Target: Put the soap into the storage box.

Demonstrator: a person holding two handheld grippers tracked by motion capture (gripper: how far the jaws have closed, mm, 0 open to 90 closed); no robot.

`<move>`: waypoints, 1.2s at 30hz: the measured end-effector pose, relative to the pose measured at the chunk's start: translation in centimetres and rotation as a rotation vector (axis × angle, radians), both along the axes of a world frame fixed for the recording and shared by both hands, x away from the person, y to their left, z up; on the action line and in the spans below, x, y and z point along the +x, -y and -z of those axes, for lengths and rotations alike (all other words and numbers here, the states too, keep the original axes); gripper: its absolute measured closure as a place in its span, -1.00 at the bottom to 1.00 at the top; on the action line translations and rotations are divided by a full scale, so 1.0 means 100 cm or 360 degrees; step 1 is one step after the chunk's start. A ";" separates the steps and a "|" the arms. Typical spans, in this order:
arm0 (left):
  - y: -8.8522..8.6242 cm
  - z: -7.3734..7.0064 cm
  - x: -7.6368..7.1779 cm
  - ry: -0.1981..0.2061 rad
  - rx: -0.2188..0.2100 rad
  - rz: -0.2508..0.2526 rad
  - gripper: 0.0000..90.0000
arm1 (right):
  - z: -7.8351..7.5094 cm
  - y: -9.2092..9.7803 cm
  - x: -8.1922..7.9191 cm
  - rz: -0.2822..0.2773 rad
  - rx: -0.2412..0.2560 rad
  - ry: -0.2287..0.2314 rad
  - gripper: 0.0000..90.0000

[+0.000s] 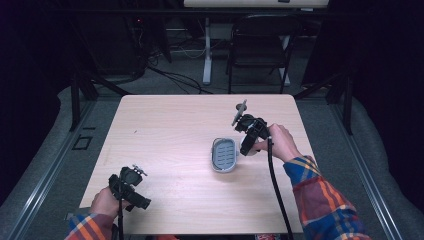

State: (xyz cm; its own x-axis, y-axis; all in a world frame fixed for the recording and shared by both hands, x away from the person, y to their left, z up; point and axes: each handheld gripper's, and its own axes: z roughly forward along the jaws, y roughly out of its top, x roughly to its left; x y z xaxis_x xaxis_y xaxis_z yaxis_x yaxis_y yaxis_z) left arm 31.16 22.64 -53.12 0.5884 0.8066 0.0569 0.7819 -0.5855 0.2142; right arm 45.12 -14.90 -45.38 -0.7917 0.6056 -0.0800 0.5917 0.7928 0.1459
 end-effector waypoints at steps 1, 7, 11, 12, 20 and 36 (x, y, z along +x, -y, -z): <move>0.000 0.000 0.000 0.0000 0.0000 0.0000 -1.00 | -0.001 -0.002 0.001 -0.0009 -0.0007 0.0003 -0.47; 0.000 0.000 0.000 -0.0003 -0.0005 -0.0003 -1.00 | -0.003 -0.011 0.002 -0.0026 0.0004 0.0006 -0.46; 0.000 0.000 0.000 -0.0002 -0.0002 0.0001 -1.00 | -0.004 -0.018 0.004 -0.0047 -0.0002 0.0009 -0.47; 0.000 0.000 0.000 -0.0002 -0.0002 0.0001 -1.00 | -0.004 -0.020 0.004 -0.0050 0.0009 0.0008 -0.47; 0.000 0.000 0.000 -0.0005 -0.0005 -0.0001 -1.00 | -0.001 -0.035 0.006 -0.0088 0.0011 -0.0005 -0.46; 0.000 0.000 0.000 -0.0011 -0.0005 0.0001 -1.00 | 0.015 -0.059 0.013 -0.0134 0.0019 -0.0039 -0.47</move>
State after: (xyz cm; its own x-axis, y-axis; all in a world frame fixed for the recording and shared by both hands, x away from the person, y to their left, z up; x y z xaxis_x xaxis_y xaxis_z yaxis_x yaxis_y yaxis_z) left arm 31.14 22.67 -53.17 0.5891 0.8065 0.0502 0.7831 -0.5851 0.2105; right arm 46.43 -8.96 -46.92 -0.8415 0.5377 -0.0530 0.5266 0.8382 0.1421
